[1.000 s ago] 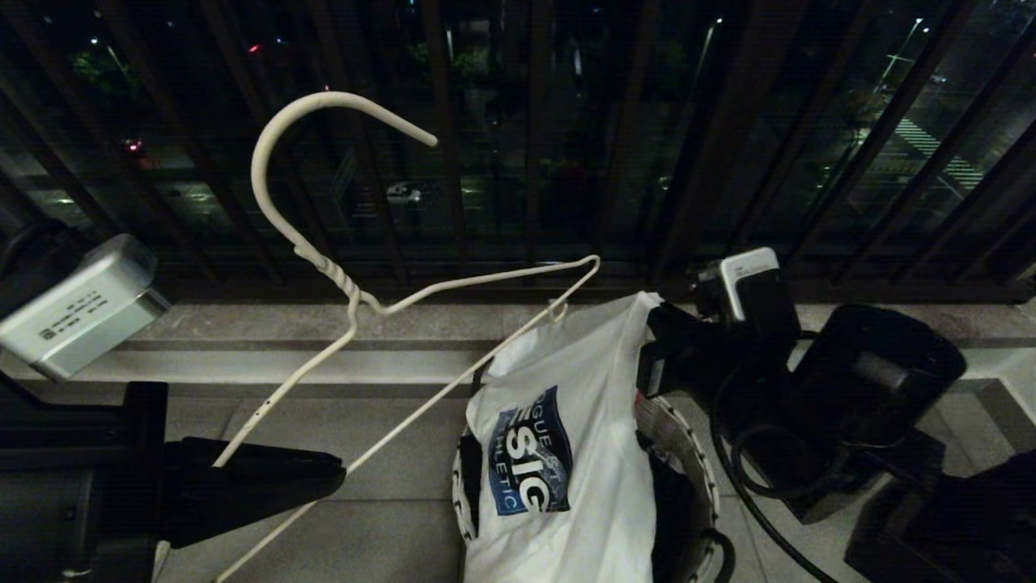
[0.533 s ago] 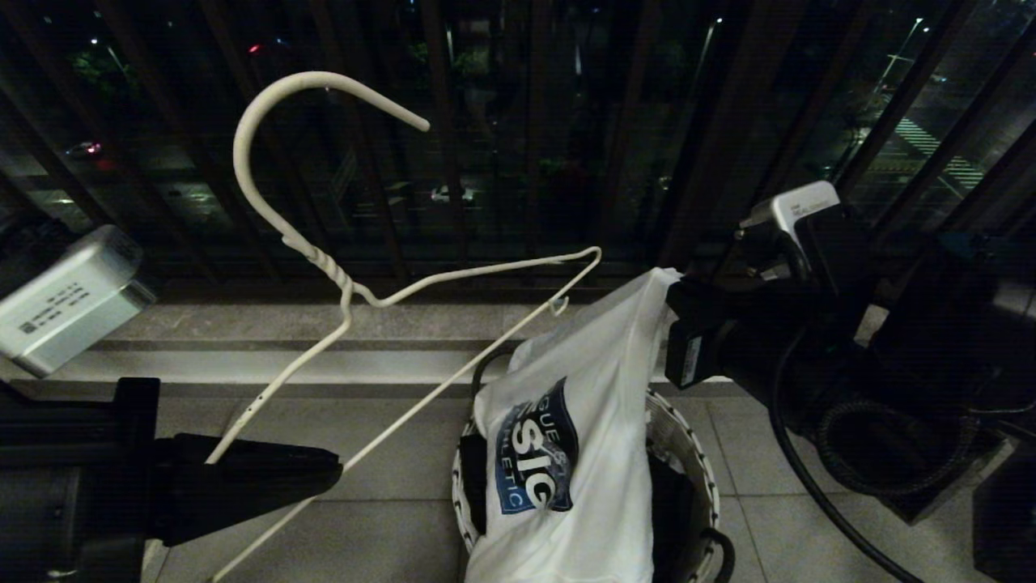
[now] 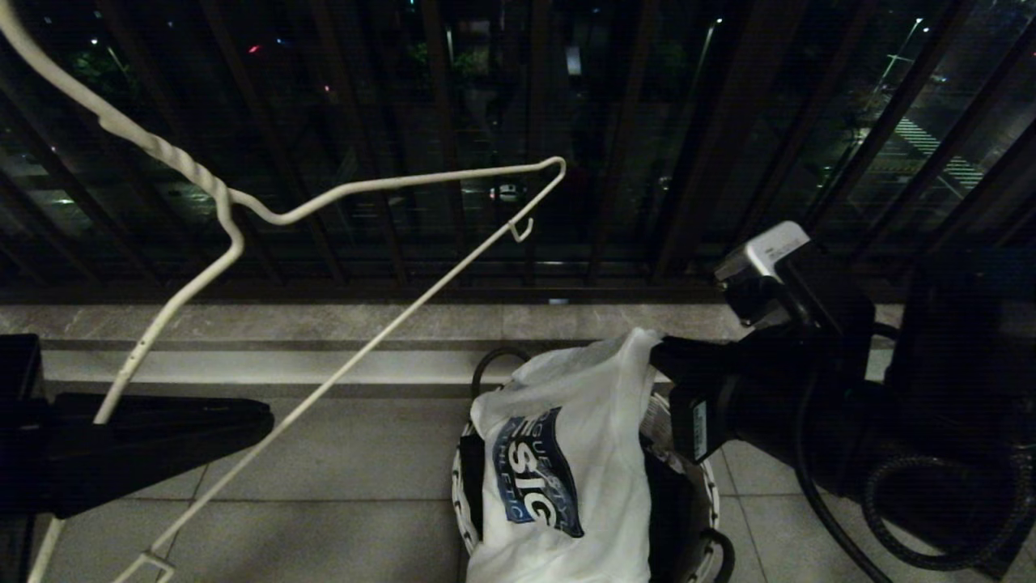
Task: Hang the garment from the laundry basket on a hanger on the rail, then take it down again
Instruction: Pick up clothes from the basket
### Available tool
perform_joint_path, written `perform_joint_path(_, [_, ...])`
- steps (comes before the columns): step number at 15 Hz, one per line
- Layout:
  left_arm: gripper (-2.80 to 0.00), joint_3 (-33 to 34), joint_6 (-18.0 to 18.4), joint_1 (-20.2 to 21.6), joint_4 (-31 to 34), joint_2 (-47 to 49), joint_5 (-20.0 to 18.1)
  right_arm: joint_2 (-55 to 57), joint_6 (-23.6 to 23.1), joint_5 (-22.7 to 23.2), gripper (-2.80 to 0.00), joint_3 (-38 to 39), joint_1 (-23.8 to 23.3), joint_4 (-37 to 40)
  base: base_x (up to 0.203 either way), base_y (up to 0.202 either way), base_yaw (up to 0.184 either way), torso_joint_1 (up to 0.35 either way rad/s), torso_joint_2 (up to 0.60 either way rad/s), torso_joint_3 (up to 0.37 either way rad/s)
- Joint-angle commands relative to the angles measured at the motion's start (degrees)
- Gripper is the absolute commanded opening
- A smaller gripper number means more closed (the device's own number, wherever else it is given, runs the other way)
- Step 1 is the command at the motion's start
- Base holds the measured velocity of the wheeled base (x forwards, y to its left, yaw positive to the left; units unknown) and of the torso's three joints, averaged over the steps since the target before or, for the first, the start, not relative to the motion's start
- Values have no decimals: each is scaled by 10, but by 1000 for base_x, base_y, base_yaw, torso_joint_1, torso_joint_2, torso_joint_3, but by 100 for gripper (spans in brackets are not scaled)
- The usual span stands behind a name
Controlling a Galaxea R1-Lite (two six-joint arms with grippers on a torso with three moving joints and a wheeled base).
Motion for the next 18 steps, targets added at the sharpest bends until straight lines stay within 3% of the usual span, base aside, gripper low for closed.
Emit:
perform_joint_path(1, [-280, -4, 0, 1, 1, -15, 9, 57, 6, 9, -280, -6, 2, -1, 0, 0, 0, 0, 0, 0])
perform_joint_path(5, [-280, -4, 2, 1, 2, -14, 24, 172, 11, 27, -280, -53, 2, -1, 0, 0, 0, 0, 0, 0])
perform_joint_path(9, [-280, -3, 4, 1, 1, -12, 25, 210, 8, 28, -280, -55, 1, 1, 0, 0, 0, 0, 0, 0])
perform_joint_path(18, [-280, 7, -1, 1, -2, 18, 22, 97, 16, 28, -280, -53, -17, 2, 0, 0, 0, 0, 0, 0])
